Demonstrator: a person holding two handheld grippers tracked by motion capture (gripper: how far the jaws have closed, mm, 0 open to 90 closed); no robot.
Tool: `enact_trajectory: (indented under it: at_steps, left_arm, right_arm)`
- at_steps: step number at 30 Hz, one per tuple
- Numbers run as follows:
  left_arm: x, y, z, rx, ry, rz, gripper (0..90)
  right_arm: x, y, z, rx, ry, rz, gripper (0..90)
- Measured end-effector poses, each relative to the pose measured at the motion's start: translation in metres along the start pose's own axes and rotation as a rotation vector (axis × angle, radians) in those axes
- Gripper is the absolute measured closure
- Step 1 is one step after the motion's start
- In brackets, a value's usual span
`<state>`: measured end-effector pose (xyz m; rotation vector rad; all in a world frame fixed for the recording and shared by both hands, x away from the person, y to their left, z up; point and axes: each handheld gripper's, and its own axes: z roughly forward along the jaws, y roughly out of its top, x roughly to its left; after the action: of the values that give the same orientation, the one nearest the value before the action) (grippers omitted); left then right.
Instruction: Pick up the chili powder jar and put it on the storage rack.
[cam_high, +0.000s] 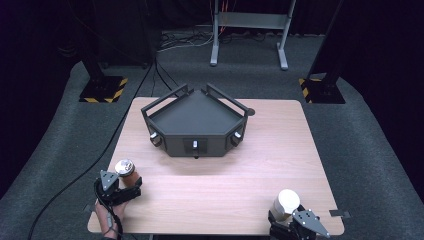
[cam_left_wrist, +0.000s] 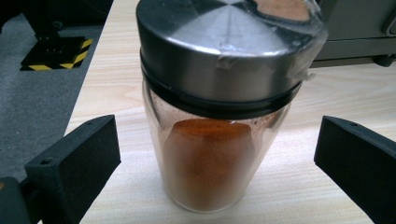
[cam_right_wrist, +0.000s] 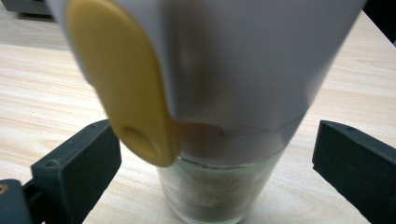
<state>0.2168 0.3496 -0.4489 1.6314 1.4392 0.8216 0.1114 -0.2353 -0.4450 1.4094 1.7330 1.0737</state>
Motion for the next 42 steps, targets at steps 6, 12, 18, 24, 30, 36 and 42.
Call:
enact_trajectory:
  at_steps: [6, 12, 18, 24, 30, 36, 42]
  left_arm:
    - [0.0, 0.0, 0.001, -0.005, 0.007, 0.006, 0.0]
    - [0.003, -0.002, 0.002, -0.02, 0.009, 0.009, 0.0]
    - [0.006, -0.004, 0.006, -0.038, 0.009, 0.022, 0.0]
    - [0.008, -0.006, 0.011, -0.047, -0.009, 0.034, 0.0]
    - [0.009, -0.005, 0.013, -0.031, -0.02, 0.029, 0.0]
    - [0.01, -0.006, 0.015, -0.019, -0.021, 0.017, 10.1]
    - [0.013, -0.01, 0.014, -0.036, -0.028, 0.004, 24.0]
  right_arm:
    - [0.0, 0.0, -0.001, -0.005, 0.002, -0.002, 0.0]
    - [-0.003, -0.001, -0.001, -0.004, 0.007, 0.007, 0.0]
    - [-0.004, -0.001, 0.002, 0.003, 0.019, 0.014, 0.0]
    - [-0.004, -0.001, 0.001, 0.003, 0.019, 0.011, 0.0]
    - [-0.004, 0.0, 0.0, -0.002, 0.015, 0.01, 0.0]
    - [-0.004, 0.0, 0.0, 0.001, 0.017, 0.006, 0.0]
    - [-0.004, 0.0, -0.002, -0.002, 0.012, 0.003, 0.0]
